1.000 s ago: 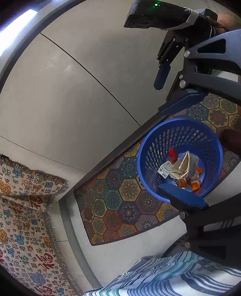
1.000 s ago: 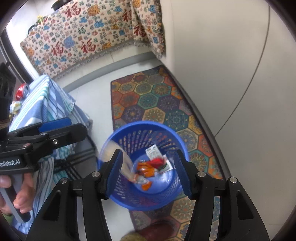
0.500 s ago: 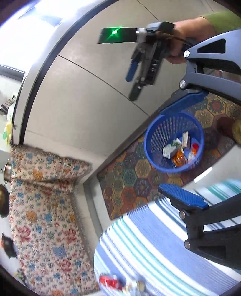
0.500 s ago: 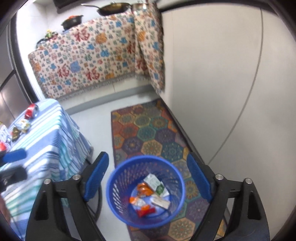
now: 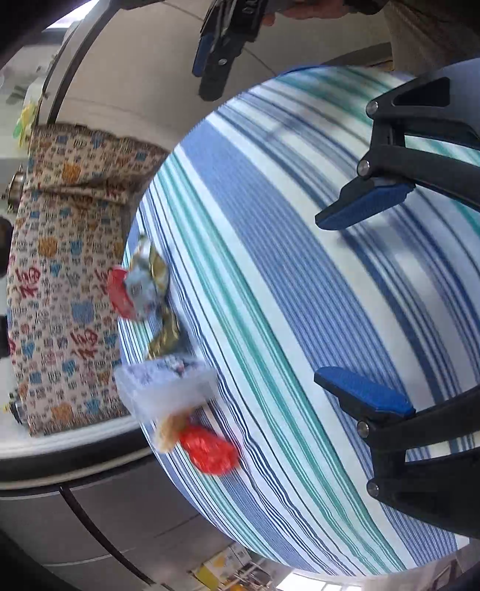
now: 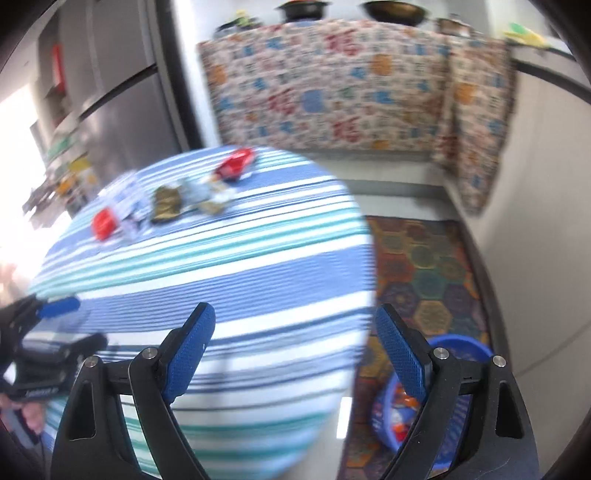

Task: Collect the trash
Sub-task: 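Move both tools back over the table toward the remaining trash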

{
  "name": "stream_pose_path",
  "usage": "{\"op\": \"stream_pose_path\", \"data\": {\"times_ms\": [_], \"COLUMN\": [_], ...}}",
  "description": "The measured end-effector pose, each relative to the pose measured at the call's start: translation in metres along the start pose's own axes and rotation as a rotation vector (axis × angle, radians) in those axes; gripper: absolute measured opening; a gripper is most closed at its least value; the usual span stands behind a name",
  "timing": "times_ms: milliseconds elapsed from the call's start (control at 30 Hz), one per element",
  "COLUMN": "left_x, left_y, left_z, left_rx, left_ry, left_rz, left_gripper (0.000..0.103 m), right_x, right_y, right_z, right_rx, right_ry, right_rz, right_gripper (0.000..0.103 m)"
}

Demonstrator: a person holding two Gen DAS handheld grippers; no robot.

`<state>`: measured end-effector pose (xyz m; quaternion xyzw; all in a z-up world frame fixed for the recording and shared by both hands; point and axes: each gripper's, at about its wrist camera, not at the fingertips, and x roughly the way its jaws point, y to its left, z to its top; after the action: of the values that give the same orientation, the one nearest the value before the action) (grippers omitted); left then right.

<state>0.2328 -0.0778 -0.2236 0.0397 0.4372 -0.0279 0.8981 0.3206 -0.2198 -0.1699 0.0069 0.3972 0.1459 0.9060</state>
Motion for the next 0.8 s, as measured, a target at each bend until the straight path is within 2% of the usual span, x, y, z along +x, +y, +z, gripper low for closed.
{"op": "stream_pose_path", "data": {"times_ms": [133,200,267,300,333,367,400,533,800], "left_x": [0.020,0.028,0.033,0.038,0.040,0.042,0.044,0.048,0.047], "left_y": [0.051,0.069,0.078,0.081,0.084,0.091,0.094,0.109,0.107], "left_z": [0.000,0.003,0.008,0.010,0.012,0.016,0.020,0.027,0.027], "left_rx": [-0.068,-0.097,-0.090,-0.082,-0.083,-0.097,-0.093,-0.105,-0.097], "left_ry": [0.035,0.041,0.032,0.033,0.043,0.047,0.039,0.038,0.039], "left_rz": [0.038,0.026,0.047,0.051,0.043,0.026,0.048,0.033,0.030], "left_gripper": [0.078,0.084,0.090,0.101,0.103,0.103,0.103,0.103,0.103], "right_x": [0.033,0.049,0.064,0.072,0.080,0.085,0.088,0.104,0.133], "right_y": [0.051,0.068,0.079,0.083,0.087,0.090,0.093,0.096,0.083], "right_z": [0.003,0.004,0.004,0.005,0.005,0.006,0.008,0.017,0.049], "right_rx": [-0.086,-0.113,-0.124,-0.127,-0.128,-0.136,-0.147,-0.120,-0.081], "right_ry": [0.061,0.093,0.127,0.144,0.160,0.159,0.151,0.153,0.153], "right_rz": [0.046,0.046,0.038,0.037,0.034,0.019,0.004,-0.005,-0.043], "right_gripper": [0.090,0.090,0.090,0.090,0.090,0.093,0.096,0.103,0.103]}}
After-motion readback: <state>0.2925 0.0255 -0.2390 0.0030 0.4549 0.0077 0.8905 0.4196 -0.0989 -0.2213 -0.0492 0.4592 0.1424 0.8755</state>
